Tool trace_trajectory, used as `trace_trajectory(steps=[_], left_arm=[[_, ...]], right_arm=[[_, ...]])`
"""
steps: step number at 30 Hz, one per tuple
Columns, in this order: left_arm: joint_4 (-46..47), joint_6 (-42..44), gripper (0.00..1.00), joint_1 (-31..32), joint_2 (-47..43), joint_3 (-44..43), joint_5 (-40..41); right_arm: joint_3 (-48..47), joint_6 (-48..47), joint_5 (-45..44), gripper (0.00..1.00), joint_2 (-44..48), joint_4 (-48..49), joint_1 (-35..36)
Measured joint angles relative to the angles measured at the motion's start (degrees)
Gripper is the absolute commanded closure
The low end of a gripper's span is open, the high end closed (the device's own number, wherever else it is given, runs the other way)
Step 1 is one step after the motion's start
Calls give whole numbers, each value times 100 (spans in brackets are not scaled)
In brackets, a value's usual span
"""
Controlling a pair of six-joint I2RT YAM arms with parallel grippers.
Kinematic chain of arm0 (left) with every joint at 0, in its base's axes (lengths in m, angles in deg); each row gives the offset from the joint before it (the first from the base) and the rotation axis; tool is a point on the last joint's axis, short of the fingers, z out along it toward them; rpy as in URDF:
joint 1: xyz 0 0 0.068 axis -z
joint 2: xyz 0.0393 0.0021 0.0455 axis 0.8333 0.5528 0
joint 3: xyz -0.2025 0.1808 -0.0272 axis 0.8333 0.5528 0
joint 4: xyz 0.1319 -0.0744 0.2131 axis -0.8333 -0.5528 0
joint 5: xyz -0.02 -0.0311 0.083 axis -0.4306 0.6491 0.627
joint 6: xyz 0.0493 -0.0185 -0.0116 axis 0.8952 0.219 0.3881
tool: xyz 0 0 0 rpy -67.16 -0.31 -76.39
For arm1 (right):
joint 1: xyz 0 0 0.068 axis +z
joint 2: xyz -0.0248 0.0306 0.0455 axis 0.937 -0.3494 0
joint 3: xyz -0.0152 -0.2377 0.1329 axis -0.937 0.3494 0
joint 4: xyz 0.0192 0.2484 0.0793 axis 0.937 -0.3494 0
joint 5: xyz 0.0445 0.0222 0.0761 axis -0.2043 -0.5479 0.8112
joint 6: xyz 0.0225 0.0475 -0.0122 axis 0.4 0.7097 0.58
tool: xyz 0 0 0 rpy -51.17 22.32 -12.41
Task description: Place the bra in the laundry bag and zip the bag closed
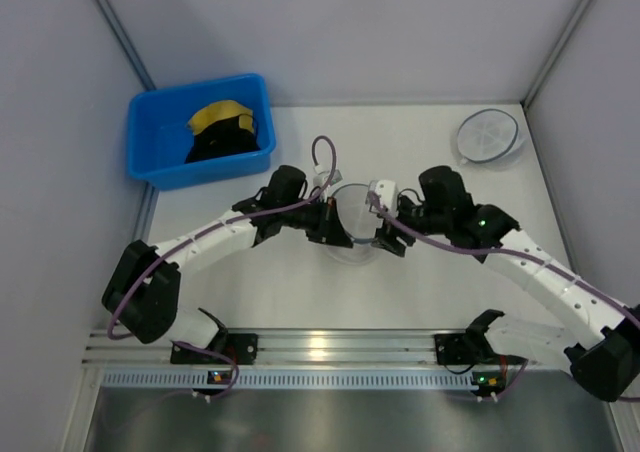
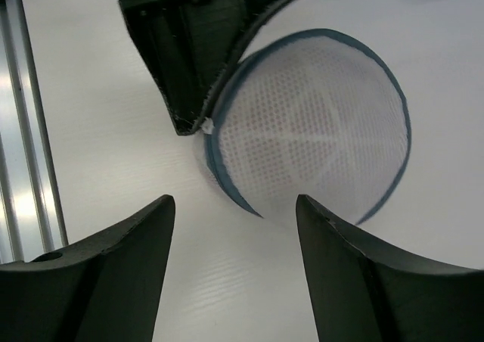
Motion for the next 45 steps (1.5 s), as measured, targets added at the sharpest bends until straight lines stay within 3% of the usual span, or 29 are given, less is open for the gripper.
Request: trace_trajectory(steps=[4,10,12,13,16,17,20,33,37,39,45], left_arm=[[146,-245,100,-42,59,0,-173],[256,-433,100,-90,107,0,-308],[319,-479,100,-105,107,4,-328],[354,-501,100,-111,107,4,-337],[431,-544,100,-151,105,35,-382],[442,-557,100,-184,103,59,-400],[437,-542,100,-315,57,166,-437],[-632,914,100,-1255,-420,199,-221],[-833,1388,100,-1300,-557,199,-256],[-861,1467,100,-1279,-605,199,-284],[-951,1379,100,-1021,-619,199,-225]], right_arm=[[184,-205,-564,36,-308,319,811],[205,-400,-1029,43,-813,627,1176],[205,-444,-1132,53,-955,669,1237],[205,-466,-1174,64,-1008,691,1272],[205,-509,-1298,78,-1106,761,1362],[208,-525,-1355,87,-1108,763,1375],[208,-601,-1521,100,-1108,859,1377],[887,-1419,-1674,100,-382,1091,1217],[887,-1733,-1429,79,-332,1154,745],[870,-1853,-1346,60,-341,1119,481],[341,-1912,-1156,38,-417,546,37]])
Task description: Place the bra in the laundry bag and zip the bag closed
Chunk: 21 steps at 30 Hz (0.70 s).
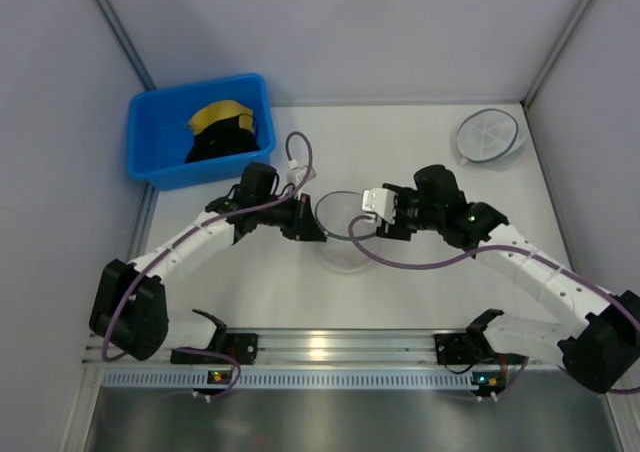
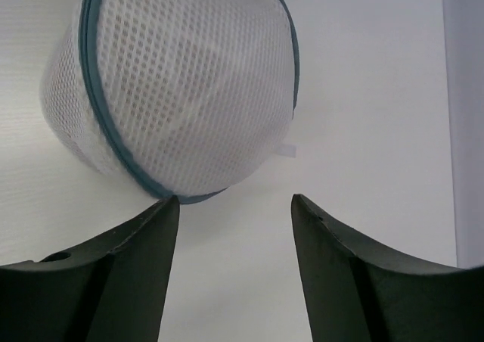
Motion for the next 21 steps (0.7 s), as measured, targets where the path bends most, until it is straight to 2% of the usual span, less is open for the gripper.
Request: trace_trajectory(steps=[6,14,21], left_arm=[[229,-538,100,549,-35,46,92],[741,-1355,100,855,-9,101,197],[942,-1519,100,1001,61,111,168]], right_arm=[[-382,345,280,34,9,-345,262],[-507,1029,407,35,2,-577,1187],[-461,1016,140,45,-461,-229,1523]])
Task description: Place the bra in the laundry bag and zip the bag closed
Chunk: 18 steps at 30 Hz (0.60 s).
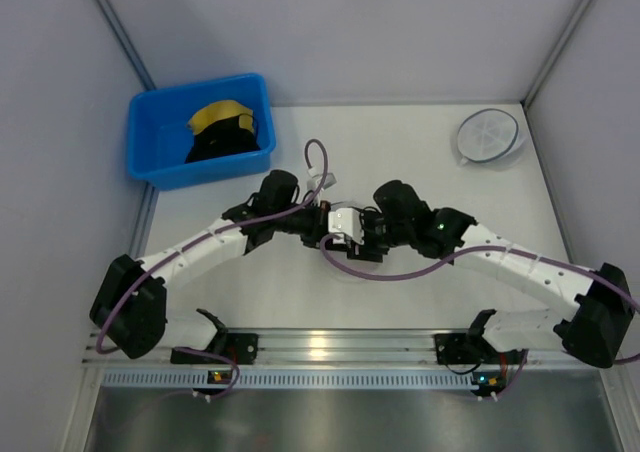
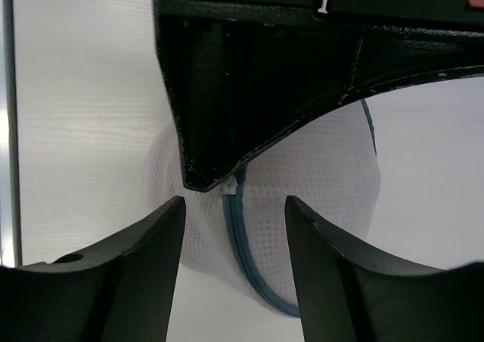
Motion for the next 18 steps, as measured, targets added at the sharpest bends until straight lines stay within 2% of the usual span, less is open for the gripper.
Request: trace_trajectory(steps=[3,4,7,10,18], left_arm=[[59,0,100,4,-2,70,-26],[72,4,100,4,-7,116,-26],[79,44,100,-15,-9,236,4],[-20,232,100,-120,-52,254,39],[-859,1486,100,-660,-238,236,238]], right_arm=[[63,-57,-190,64,-262,208,2],[87,-98,-260,78,-323,264,2],[184,-164,-339,95,-356,407,13],[378,-249,-415,100,-247,546,68],[1178,-732,-588,100,739,933,72]])
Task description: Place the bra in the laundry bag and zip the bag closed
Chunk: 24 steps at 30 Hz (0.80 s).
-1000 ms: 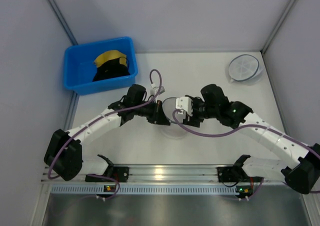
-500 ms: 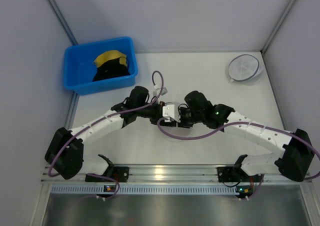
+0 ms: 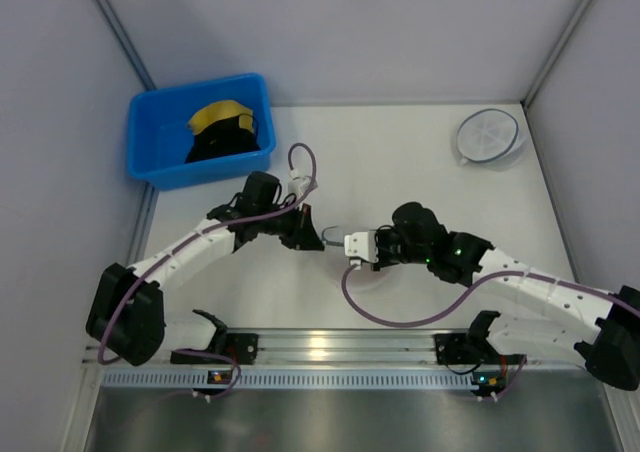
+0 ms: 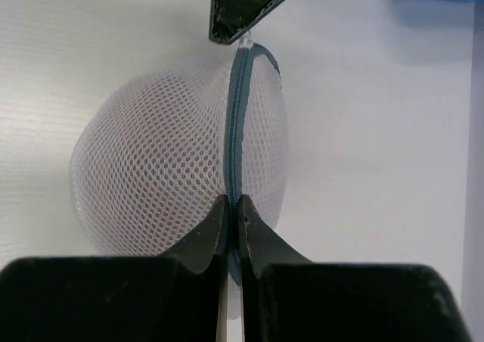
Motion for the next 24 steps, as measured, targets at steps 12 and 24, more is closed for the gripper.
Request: trace_trajectory(steps=[12,24], left_arm=[[-564,1279,100,-802,-144,-562,-7],[-498,1646,100,-811,1016,-1113,-199]], right_arm=[[22,-1058,251,100,-262,772,-918],[-586,-1985,354,32,-1558,275,-1580]])
